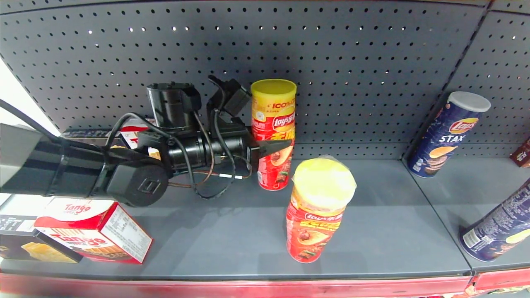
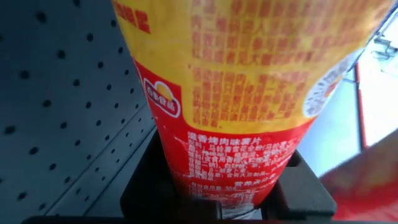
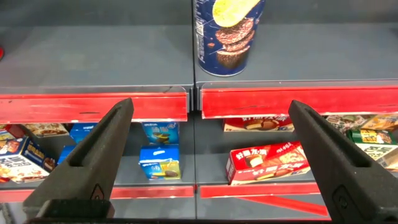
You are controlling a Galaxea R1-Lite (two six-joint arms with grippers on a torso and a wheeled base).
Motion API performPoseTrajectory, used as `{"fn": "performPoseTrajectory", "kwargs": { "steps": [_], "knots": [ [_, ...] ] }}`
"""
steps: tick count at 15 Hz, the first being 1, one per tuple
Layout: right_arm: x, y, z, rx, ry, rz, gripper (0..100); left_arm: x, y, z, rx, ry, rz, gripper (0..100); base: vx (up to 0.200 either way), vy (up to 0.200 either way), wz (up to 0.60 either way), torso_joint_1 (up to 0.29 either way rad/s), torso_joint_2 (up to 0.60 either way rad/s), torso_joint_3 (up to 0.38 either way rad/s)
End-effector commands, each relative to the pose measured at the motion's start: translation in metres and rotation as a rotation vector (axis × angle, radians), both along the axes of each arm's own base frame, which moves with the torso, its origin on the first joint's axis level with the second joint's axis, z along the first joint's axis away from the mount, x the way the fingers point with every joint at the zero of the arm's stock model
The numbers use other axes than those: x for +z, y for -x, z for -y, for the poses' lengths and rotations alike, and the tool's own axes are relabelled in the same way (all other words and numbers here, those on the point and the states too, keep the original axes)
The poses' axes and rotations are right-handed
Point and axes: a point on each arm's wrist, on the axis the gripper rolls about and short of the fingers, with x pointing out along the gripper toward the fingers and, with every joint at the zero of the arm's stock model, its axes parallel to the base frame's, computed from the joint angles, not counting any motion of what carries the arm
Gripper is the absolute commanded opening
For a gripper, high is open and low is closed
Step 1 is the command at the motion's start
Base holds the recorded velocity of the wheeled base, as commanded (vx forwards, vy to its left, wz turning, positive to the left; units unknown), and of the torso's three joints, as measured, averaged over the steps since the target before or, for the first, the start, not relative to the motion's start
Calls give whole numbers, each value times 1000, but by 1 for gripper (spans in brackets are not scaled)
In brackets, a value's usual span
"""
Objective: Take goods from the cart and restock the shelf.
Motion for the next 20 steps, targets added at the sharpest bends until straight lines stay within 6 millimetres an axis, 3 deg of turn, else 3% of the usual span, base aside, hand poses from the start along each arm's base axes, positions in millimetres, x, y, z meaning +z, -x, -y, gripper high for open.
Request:
{"fn": "performPoseTrajectory", "kwargs": {
  "steps": [1,5,9,15,20],
  "knots": [
    [0,0,0,0,0,-1,100,-14,-13,7,0,-11,-20,0,0,0,0,0,0,0],
    [0,0,0,0,0,-1,100,-23,-32,16,0,-16,5,0,0,0,0,0,0,0],
    [0,0,0,0,-1,-1,100,-32,-39,19,-1,-12,26,0,0,0,0,0,0,0],
    [0,0,0,0,0,-1,100,-32,-39,19,-1,6,70,0,0,0,0,0,0,0],
    [0,0,0,0,-1,-1,100,-46,-36,19,-5,11,77,0,0,0,0,0,0,0]
  ]
}}
